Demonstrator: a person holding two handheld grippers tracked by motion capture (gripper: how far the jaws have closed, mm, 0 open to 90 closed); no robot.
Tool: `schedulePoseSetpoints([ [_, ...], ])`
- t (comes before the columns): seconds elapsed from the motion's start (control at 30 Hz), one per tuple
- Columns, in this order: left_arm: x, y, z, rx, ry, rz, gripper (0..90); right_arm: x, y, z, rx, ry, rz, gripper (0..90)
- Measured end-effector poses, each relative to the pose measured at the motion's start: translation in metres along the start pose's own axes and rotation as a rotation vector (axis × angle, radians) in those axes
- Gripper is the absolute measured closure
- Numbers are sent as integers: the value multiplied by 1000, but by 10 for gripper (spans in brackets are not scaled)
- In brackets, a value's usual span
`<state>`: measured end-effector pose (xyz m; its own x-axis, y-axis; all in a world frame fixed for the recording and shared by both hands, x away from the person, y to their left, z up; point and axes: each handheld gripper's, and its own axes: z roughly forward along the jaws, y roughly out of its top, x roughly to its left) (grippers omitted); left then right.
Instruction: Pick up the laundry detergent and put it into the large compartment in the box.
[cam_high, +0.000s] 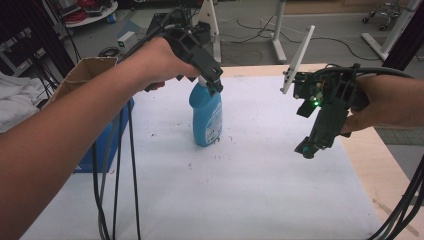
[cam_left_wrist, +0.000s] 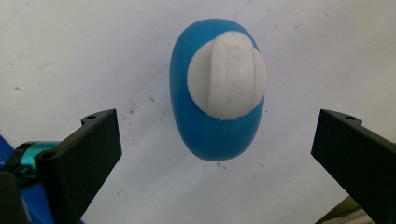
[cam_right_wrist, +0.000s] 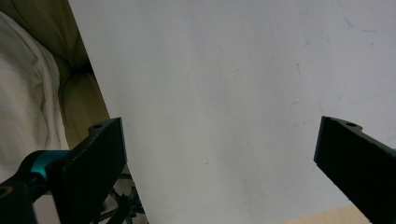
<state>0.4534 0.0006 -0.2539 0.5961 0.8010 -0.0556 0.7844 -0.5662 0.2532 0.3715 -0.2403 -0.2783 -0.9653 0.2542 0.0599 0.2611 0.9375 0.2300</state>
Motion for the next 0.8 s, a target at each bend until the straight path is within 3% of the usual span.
schedulePoseSetpoints([
  [0.33,-1,10,14,-4,-6,-37,17,-2,-1,0,1,1,-1,15],
  [0.8,-4,16,38,28,7,-35,17,-5,-2,2,1,11,4,15],
])
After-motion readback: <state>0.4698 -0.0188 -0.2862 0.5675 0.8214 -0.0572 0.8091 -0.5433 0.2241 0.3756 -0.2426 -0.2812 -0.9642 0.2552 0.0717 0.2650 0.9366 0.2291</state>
